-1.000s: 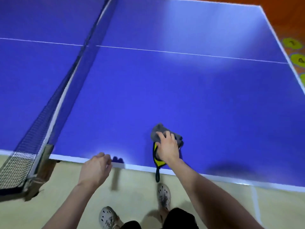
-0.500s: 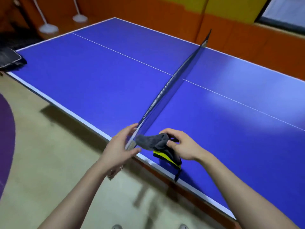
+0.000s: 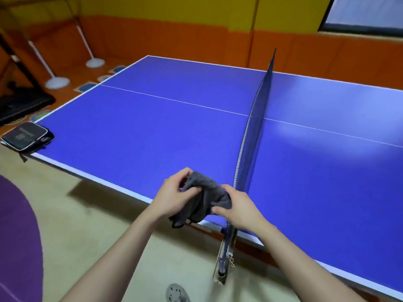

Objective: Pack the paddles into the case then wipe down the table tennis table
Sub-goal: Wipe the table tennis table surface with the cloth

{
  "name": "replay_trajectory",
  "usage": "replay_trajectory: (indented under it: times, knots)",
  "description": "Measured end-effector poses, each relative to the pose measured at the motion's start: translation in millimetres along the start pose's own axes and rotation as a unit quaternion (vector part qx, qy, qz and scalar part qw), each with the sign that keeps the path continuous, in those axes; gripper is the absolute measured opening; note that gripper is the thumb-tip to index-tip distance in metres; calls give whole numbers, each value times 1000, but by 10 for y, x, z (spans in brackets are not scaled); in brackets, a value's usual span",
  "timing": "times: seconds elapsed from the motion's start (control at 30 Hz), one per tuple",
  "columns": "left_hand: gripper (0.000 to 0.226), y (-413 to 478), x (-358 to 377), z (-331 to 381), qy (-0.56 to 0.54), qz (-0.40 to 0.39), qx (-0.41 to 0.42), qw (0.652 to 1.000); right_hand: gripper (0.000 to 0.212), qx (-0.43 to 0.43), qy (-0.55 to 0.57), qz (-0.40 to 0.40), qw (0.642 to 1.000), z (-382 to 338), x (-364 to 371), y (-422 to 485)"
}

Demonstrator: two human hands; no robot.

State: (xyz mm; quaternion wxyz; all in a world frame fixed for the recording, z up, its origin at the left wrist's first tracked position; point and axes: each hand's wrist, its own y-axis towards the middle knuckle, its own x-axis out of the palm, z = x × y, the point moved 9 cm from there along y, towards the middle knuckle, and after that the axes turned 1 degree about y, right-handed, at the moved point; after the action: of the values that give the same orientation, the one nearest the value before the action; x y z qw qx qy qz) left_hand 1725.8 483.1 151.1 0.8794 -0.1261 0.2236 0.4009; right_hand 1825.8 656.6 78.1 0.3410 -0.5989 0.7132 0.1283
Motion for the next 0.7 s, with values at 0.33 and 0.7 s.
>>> replay_trajectory:
  times: [0.33, 0.7]
  knots:
    - [34, 943, -1222, -1492, 160, -60, -73, 983, 21, -25, -78, -41, 996, -381, 524, 1486]
    - [13, 2880, -764, -1726, 94, -193, -71, 974, 18, 121, -187, -53, 973, -216, -198, 2608]
